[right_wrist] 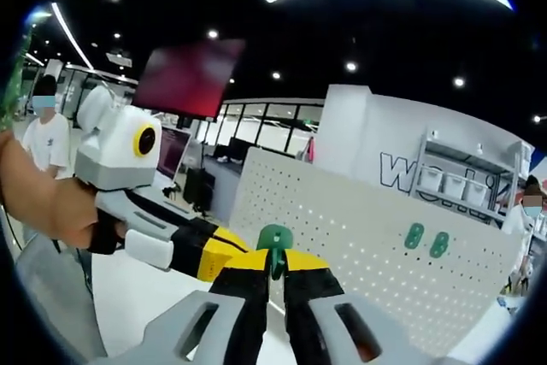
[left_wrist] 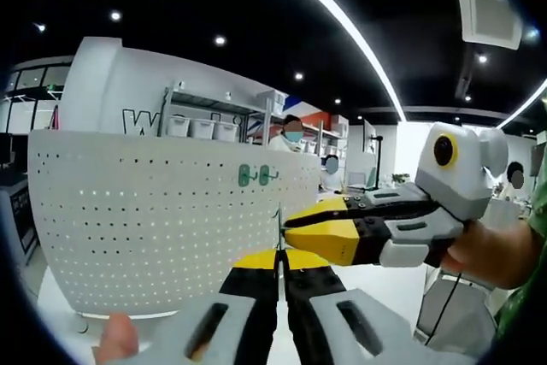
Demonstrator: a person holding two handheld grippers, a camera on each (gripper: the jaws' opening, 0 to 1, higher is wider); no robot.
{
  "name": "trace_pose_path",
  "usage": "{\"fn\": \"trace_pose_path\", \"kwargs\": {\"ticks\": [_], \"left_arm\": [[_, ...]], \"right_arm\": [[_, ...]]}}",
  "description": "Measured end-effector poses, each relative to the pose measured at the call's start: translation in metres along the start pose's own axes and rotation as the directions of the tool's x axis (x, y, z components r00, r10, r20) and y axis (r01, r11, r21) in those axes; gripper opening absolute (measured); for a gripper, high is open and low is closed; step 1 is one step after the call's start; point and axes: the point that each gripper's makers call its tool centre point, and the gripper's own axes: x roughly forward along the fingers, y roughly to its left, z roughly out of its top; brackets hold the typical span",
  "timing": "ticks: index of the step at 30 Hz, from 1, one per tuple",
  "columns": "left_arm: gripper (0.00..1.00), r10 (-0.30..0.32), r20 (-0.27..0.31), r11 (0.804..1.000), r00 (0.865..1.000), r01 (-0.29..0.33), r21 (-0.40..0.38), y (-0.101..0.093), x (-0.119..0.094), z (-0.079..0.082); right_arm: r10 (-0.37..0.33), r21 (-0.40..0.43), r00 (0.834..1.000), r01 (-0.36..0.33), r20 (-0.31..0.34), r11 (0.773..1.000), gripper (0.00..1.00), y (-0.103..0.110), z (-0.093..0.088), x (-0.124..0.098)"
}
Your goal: Insert the hook assembly into the mounting plate slot until the hook locks in place.
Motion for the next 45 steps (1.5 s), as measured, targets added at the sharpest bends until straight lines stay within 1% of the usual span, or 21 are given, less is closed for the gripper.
{"fn": "trace_pose_path", "kwargs": {"ticks": [11, 17, 21, 34, 38, 41, 45], "left_arm": [[0.01, -0.013, -0.001, 1.0, 1.0, 0.013, 0.002, -0.0016, -0.0003, 0.0016], [0.01, -0.015, -0.004, 1.0, 1.0, 0.015, 0.004, -0.0031, -0.0011, 0.0012], [0.01, -0.018, -0.004, 1.0, 1.0, 0.018, 0.005, -0.0049, -0.0012, 0.0011], [0.02, -0.03, 0.003, 0.999, 1.0, 0.03, 0.02, -0.0076, 0.0003, 0.0032], [0.07, -0.021, 0.0, 0.999, 1.0, 0.021, 0.027, -0.0045, 0.0001, 0.0025], [0.08, -0.024, -0.004, 0.999, 1.0, 0.024, 0.029, -0.004, -0.0007, 0.0018], [0.14, -0.023, -0.002, 0.999, 1.0, 0.023, 0.032, -0.0044, -0.0005, 0.0017]], "right_arm": [[0.014, 0.012, 1.0, -0.014, 0.009, 1.0, 0.03, 0.0003, 0.0014, -0.0016], [0.023, 0.045, 1.0, -0.023, 0.005, 0.999, 0.02, 0.0011, 0.0012, -0.0026], [0.026, 0.091, 1.0, -0.026, 0.002, 0.995, 0.01, 0.0001, 0.0014, -0.0046], [0.016, 0.104, 1.0, -0.017, 0.009, 0.994, 0.01, 0.0001, 0.003, -0.0076], [0.014, 0.101, 1.0, -0.016, 0.013, 0.995, 0.01, 0.0002, 0.0044, -0.0073], [0.012, 0.103, 1.0, -0.013, 0.011, 0.995, 0.01, -0.0005, 0.0036, -0.0075], [0.007, 0.105, 1.0, -0.009, 0.011, 0.994, 0.01, -0.0017, 0.0032, -0.0078]]}}
